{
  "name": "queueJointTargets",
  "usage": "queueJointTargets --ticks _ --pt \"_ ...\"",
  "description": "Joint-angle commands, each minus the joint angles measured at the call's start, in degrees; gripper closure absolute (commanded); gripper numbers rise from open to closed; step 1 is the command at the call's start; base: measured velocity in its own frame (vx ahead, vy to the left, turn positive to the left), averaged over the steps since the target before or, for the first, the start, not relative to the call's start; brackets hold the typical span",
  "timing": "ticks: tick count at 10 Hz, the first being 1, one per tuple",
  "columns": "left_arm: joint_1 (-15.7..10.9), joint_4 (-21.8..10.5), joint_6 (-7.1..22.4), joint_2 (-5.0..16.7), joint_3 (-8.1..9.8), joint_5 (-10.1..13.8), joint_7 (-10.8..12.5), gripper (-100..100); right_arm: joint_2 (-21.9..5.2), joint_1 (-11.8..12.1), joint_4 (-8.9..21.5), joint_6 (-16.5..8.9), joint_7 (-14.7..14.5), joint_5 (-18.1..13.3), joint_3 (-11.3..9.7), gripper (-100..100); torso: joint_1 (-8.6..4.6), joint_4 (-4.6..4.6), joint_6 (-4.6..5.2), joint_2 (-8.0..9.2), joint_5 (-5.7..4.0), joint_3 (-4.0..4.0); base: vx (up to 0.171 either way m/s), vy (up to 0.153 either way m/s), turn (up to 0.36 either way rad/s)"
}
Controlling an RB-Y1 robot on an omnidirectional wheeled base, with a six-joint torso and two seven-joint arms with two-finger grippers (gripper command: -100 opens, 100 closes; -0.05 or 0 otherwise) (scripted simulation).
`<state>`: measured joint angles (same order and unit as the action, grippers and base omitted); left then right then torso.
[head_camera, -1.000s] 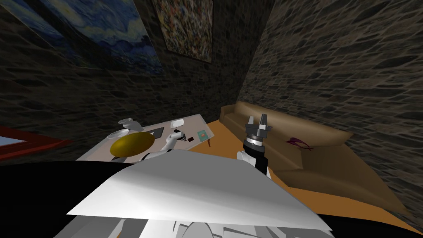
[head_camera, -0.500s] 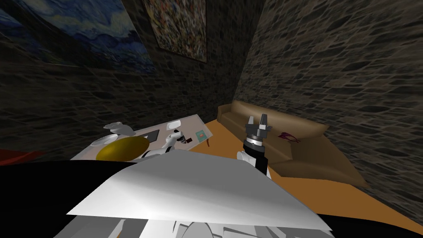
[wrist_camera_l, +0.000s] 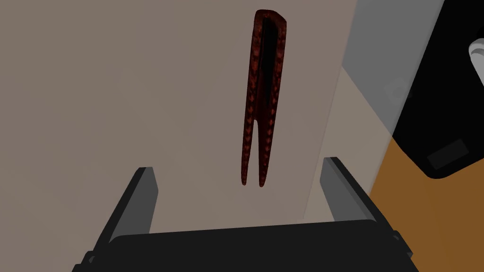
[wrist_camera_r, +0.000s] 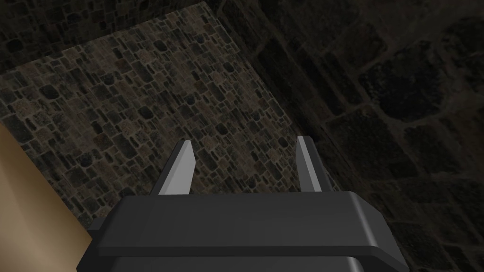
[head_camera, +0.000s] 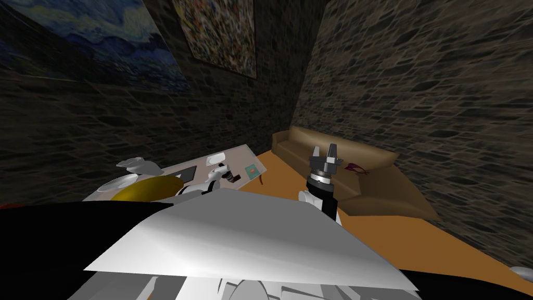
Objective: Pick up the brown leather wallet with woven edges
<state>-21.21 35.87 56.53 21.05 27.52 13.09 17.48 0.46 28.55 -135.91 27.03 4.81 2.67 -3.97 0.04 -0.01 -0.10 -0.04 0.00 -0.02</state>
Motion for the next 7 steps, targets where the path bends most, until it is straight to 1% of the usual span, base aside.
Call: queueJointTargets --ticks 1,3,4,5,6,7 --pt "-0.99 -2.17 2.24 0.94 0.73 0.24 0.53 -100 0.00 0.00 0.00 0.00 0.00 0.00 0.00 0 0.00 0.00 0.00 0.00 0.00 0.00 -0.009 0.010 -0.185" --pt "-2.10 -4.39 3.95 2.16 1.40 0.49 0.95 -100 0.00 0.00 0.00 0.00 0.00 0.00 0.00 0 0.01 0.00 -0.01 0.00 0.00 0.00 -0.006 0.011 -0.092" --pt "-1.98 -4.17 3.15 1.95 1.22 0.47 0.67 -100 0.00 0.00 0.00 0.00 0.00 0.00 0.00 0 0.01 0.00 -0.01 0.00 0.00 0.00 -0.002 0.006 -0.016" --pt "-2.03 -4.26 3.35 1.99 1.25 0.48 0.73 0 0.00 0.01 0.00 0.00 0.00 0.00 0.00 0 -0.01 -0.01 -0.03 -0.01 0.00 -0.01 0.000 0.000 0.000" --pt "-1.38 -5.07 1.47 1.17 0.92 0.54 0.58 -100 0.00 0.01 0.00 0.00 0.00 0.00 0.00 0 -0.03 -0.01 -0.02 -0.02 0.00 -0.01 0.027 0.020 0.024" --pt "-1.06 -5.47 0.54 0.76 0.76 0.57 0.51 -100 0.00 0.01 0.00 0.00 0.00 0.00 0.00 0 0.03 -0.02 -0.03 -0.10 0.01 -0.05 0.049 0.026 0.025"
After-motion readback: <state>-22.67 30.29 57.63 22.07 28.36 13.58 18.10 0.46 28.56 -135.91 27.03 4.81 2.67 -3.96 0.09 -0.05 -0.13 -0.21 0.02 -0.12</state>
